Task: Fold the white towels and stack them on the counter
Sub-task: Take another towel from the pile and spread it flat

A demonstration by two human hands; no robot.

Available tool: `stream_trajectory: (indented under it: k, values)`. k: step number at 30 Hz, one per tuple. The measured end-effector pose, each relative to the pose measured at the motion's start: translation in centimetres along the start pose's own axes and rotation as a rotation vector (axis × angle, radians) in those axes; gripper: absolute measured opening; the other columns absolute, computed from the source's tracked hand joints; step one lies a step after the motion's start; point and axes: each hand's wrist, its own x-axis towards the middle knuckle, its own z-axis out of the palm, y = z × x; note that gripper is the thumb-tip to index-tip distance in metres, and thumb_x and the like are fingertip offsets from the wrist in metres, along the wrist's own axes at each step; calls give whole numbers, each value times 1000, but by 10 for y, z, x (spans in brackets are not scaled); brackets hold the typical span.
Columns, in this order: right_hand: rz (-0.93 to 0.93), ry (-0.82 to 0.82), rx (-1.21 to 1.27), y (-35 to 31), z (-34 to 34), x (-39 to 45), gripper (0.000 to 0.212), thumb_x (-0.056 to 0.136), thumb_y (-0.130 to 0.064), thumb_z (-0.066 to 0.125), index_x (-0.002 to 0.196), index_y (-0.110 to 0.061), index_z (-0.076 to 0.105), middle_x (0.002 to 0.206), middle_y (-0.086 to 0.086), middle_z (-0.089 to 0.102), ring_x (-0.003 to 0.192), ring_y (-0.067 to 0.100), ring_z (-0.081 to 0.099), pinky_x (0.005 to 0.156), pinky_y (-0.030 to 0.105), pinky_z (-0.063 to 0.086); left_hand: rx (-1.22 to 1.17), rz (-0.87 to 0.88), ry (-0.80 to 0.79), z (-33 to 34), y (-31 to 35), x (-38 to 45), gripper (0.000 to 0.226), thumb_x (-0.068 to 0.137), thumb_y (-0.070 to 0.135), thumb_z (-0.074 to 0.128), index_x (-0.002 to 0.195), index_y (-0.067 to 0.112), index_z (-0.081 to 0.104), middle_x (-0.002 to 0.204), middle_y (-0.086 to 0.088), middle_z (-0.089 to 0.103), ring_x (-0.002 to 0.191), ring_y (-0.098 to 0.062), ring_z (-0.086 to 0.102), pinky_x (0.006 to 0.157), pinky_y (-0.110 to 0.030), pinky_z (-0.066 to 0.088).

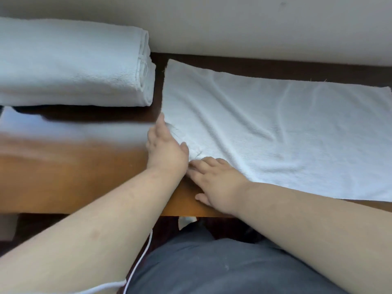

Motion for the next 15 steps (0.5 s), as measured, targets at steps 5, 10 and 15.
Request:
stream_trajectory:
  k: [5,10,15]
  values:
    - [153,63,142,-12,-1,8,54,88,-39,63,137,-29,45,141,-3,40,130,24,35,107,37,31,-154,-217,-215,-15,-30,-16,44,89,34,65,130,22,55,89,13,66,86,-10,59,74,-22,42]
    - [494,206,429,-25,-5,19,76,78,-47,76,141,-28,40,142,0,41,130,23,39,107,37,34,-237,-256,-257,-20,-38,-13,11,92,39,60,95,29,65,86,3,70,82,-17,67,74,-34,56]
    - [647,90,445,-28,-8,40,71,81,-40,74,141,-27,41,129,0,56,120,26,54,98,40,44,-640,-424,-346,-19,-33,-14,32,100,29,53,131,17,55,90,5,67,75,-7,63,66,-21,54]
